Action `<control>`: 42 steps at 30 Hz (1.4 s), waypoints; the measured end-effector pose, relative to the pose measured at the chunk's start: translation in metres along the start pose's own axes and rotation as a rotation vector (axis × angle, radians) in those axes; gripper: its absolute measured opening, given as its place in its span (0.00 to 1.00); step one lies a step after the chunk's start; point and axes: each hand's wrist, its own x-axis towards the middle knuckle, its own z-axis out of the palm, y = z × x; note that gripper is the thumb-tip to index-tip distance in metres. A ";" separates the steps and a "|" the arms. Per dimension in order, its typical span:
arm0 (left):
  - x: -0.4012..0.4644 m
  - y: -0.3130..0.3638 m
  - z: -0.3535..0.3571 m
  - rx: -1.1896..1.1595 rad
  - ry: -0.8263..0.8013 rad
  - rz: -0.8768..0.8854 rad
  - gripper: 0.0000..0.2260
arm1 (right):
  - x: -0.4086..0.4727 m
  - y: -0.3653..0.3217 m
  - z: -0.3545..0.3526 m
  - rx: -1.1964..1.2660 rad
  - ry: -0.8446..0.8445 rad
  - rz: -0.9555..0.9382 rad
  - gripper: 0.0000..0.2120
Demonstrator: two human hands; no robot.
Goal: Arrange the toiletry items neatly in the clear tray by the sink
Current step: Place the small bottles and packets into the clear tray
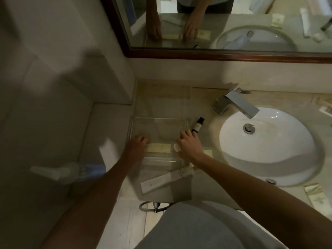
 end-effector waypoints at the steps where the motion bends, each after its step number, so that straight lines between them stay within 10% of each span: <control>1: 0.001 0.000 0.001 0.006 -0.014 0.001 0.13 | 0.001 0.001 -0.002 -0.011 -0.032 0.007 0.22; 8: 0.004 0.027 -0.002 0.036 0.088 -0.029 0.16 | 0.002 0.058 -0.022 0.108 0.193 0.102 0.21; 16: 0.035 0.100 0.018 -0.079 -0.034 0.308 0.12 | 0.008 0.100 -0.017 -0.146 -0.009 0.067 0.26; 22: 0.037 0.106 0.022 -0.193 -0.013 0.153 0.11 | 0.007 0.078 -0.022 0.178 0.347 0.064 0.13; 34: 0.034 0.121 0.017 -0.063 -0.054 0.089 0.13 | 0.061 0.008 -0.040 0.036 0.032 0.034 0.10; 42: 0.021 0.139 0.010 -0.141 0.302 0.057 0.09 | 0.042 0.019 -0.044 0.101 0.144 0.040 0.08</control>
